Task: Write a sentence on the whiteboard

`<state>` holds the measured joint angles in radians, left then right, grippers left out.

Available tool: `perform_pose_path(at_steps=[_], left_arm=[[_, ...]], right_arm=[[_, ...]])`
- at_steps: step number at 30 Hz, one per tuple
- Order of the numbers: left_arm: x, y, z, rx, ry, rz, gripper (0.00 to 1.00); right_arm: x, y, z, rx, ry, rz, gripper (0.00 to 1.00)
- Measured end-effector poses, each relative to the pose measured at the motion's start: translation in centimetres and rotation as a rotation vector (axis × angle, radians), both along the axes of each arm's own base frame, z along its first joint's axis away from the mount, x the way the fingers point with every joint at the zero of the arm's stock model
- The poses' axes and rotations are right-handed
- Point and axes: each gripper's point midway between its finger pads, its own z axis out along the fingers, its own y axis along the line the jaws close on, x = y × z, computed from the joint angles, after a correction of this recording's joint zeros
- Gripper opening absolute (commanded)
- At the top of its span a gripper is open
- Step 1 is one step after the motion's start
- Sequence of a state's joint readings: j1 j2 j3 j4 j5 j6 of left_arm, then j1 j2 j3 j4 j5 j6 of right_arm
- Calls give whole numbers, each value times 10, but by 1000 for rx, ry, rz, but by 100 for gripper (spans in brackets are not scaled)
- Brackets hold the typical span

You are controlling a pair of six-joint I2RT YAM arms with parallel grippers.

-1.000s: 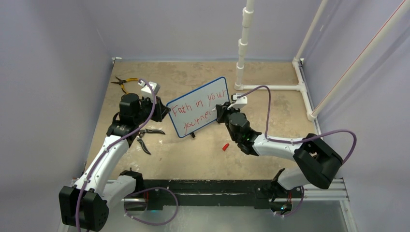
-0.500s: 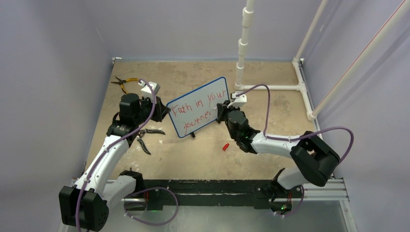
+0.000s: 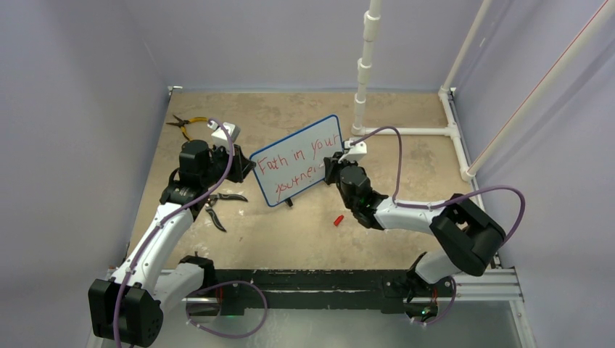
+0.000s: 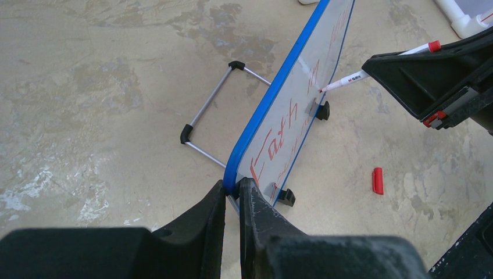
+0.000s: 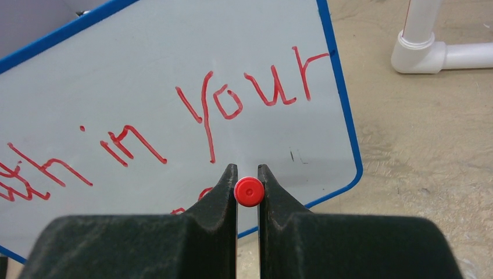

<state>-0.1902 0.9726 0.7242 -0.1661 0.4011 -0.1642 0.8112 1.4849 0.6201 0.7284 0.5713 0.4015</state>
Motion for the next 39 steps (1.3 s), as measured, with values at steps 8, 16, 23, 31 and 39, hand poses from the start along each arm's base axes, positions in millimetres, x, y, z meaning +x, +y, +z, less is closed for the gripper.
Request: perform_pose_path(at_steps=[8, 16, 23, 31, 39], left_arm=[[0, 0, 0, 0, 0, 0, 0], [0, 0, 0, 0, 0, 0, 0], [0, -1, 0, -2, 1, -5, 0], [-1, -1, 0, -3, 1, -6, 0], [-1, -1, 0, -2, 0, -6, 25]], right_arm=[[-2, 6, -8, -11, 17, 36, 0], [-5, 16, -19, -19, 41, 83, 0], [-16, 33, -40, -42, 84, 145, 0], [-25, 41, -42, -36, 97, 169, 0], [-34, 24, 7, 37, 38, 142, 0]])
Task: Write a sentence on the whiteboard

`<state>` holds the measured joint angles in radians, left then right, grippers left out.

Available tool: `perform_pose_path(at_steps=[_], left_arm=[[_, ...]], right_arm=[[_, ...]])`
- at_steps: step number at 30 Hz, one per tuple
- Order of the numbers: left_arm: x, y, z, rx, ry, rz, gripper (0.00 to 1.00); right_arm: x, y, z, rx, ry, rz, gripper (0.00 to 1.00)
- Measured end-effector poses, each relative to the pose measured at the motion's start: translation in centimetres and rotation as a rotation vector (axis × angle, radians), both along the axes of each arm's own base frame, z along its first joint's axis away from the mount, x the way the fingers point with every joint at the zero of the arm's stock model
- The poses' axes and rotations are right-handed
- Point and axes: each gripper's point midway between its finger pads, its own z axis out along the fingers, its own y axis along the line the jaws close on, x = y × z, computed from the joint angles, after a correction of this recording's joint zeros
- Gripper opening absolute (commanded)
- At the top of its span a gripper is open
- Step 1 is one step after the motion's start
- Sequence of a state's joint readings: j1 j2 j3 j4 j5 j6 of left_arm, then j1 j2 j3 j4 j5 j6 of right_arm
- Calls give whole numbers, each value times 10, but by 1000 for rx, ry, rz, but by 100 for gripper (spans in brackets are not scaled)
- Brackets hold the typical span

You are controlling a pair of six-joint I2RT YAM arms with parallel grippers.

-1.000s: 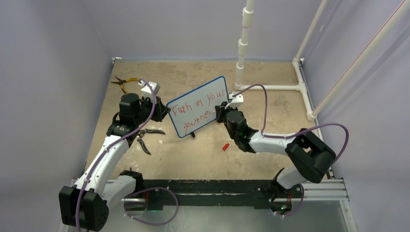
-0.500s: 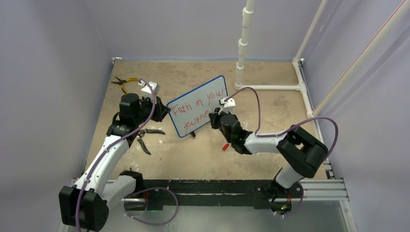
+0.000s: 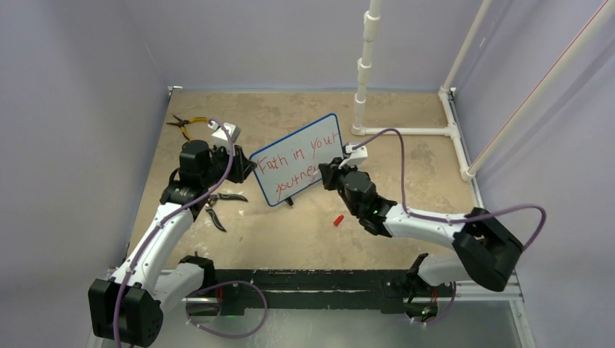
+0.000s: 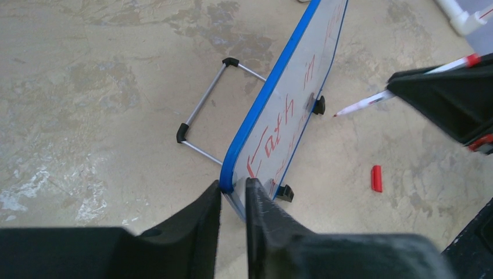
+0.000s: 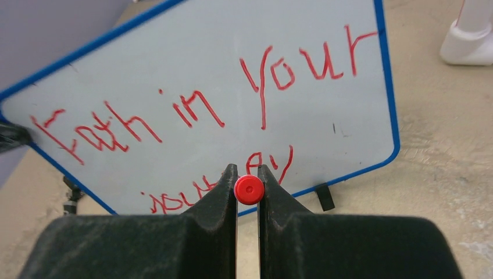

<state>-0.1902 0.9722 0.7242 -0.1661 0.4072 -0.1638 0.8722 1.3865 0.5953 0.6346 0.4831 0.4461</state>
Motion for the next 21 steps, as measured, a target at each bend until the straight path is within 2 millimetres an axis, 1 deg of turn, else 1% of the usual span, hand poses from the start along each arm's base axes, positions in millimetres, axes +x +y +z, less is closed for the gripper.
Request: perform_pose_path(at_steps=[2, 4, 7, 8, 10, 14, 18, 21], left_arm=[[-1, 0, -1, 1, 5, 0, 36], [-2, 1, -4, 5, 17, 1, 42], [-4, 2, -5, 7, 22, 6, 52], [-4, 2, -4, 8, 19, 10, 54], [-6, 4, 1, 10, 5, 19, 56], [-11, 10, 17, 9, -60, 47, 58], [-24, 16, 39, -7, -165, 70, 57], [-33, 11, 54, -28, -216, 54, 55]], right_arm=[[-4, -6, 15, 21, -18, -3, 0], [-10, -14, 27, 35, -31, -8, 0], [-19, -29, 40, 39, -40, -26, 0], [-21, -32, 43, 41, -43, -30, 0], [-26, -42, 50, 45, -50, -41, 0], [-37, -57, 64, 61, -65, -49, 0], [-48, -70, 73, 77, -76, -49, 0], [-55, -78, 76, 76, -76, -48, 0]])
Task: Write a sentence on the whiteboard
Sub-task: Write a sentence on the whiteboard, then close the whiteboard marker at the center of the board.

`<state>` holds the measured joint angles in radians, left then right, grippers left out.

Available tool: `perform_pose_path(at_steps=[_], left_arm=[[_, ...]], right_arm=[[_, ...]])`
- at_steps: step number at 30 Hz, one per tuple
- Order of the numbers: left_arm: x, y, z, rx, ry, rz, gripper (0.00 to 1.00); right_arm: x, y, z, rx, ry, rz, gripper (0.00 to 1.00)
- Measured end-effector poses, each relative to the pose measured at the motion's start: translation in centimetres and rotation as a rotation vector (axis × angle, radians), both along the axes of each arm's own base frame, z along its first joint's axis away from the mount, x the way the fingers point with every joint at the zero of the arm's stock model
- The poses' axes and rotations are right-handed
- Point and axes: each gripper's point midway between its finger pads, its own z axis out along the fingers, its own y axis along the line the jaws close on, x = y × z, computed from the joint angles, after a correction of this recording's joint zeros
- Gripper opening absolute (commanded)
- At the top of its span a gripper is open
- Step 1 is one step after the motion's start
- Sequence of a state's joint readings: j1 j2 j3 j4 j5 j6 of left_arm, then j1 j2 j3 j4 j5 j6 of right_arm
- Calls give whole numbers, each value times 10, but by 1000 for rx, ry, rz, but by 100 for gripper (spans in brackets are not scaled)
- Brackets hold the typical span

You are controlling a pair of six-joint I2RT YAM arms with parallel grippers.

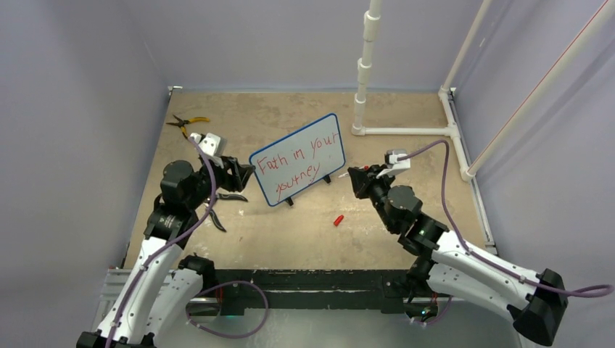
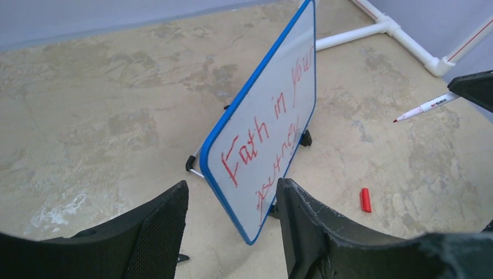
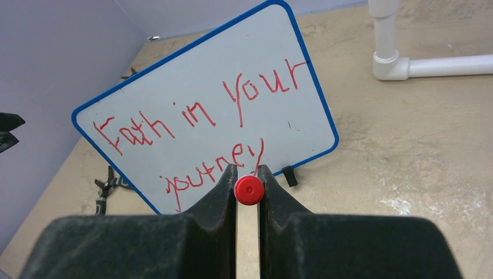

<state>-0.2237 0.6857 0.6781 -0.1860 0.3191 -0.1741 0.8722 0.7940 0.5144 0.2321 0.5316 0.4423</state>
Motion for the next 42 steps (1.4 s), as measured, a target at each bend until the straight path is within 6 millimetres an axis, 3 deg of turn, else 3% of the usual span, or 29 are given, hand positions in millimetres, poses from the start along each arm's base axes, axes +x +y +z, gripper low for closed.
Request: perform_pose_path(at_steps=[5, 10, 13, 16, 19, 22, 30, 42], left_arm=[[-10, -20, 15, -15, 0, -49, 52], [-22, -69, 14, -13, 54, -158, 50], [-35, -112, -4, 24, 106, -234, 50], [-58, -158, -36, 102, 162, -311, 50], [-76, -192, -62, 144, 197, -366, 50], [-78, -218, -86, 157, 224, -369, 50], [-85, -250, -159, 243, 306, -349, 52], [-74, -278, -200, 322, 335, -332, 50]], right_arm=[[-13, -15, 3, 9, -18, 4, 0], [-25, -30, -5, 25, -30, 3, 0], [-28, -35, -3, 39, -36, -7, 0], [-27, -40, -3, 53, -31, -36, 0], [-25, -43, -9, 45, -12, -61, 0], [-23, -48, -13, 42, 1, -93, 0], [-23, -62, -16, 70, 0, -159, 0], [-30, -71, -10, 124, -39, -160, 0]])
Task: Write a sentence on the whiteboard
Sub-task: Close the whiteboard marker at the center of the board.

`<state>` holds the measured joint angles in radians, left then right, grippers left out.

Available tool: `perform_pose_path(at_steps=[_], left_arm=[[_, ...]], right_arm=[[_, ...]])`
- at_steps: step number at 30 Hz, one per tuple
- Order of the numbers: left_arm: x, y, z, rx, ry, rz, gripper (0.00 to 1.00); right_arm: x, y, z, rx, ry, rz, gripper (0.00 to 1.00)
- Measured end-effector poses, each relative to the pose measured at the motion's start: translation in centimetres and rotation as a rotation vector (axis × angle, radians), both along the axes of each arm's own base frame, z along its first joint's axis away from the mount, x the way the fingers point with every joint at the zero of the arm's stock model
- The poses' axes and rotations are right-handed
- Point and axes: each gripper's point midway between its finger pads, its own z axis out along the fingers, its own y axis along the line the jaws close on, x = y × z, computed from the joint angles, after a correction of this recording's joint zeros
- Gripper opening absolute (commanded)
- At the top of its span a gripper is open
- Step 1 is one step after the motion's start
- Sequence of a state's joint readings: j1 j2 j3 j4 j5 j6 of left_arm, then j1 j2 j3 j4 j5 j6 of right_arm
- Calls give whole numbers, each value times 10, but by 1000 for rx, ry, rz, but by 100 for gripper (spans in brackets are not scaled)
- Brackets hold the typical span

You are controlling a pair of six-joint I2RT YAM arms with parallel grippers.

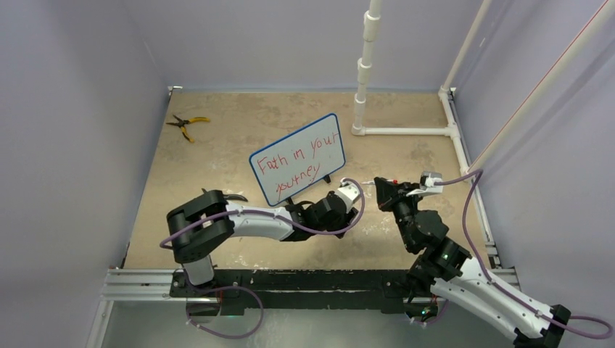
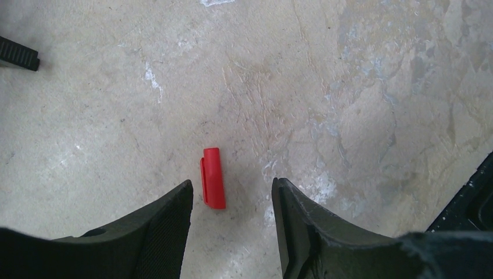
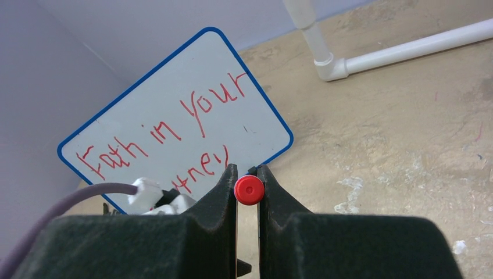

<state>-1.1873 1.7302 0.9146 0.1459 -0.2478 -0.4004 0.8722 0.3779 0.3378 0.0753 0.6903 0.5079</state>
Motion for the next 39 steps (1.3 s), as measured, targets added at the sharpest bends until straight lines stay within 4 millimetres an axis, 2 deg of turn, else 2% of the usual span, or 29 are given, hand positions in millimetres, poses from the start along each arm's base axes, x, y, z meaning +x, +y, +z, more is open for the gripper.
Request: perform_pose_path(at_steps=[7, 18, 22, 29, 35, 39], left_arm=[[8, -8, -14, 50, -12, -2, 35], [0, 0, -31, 137, -29, -2, 30], [-1, -3, -30, 151, -51, -6, 26], [-3, -7, -31, 155, -62, -9, 0], [-4, -5, -30, 154, -85, 2, 0], [-9, 20, -25, 149, -101, 13, 0]], right_arm=[[-1, -1, 3, 12, -10, 1, 0], [-2, -2, 4, 15, -12, 1, 0], [-2, -2, 4, 14, -12, 1, 0], [-1, -2, 3, 13, -11, 1, 0], [-1, -1, 3, 12, -9, 1, 0], [-1, 1, -3, 1, 9, 4, 0]])
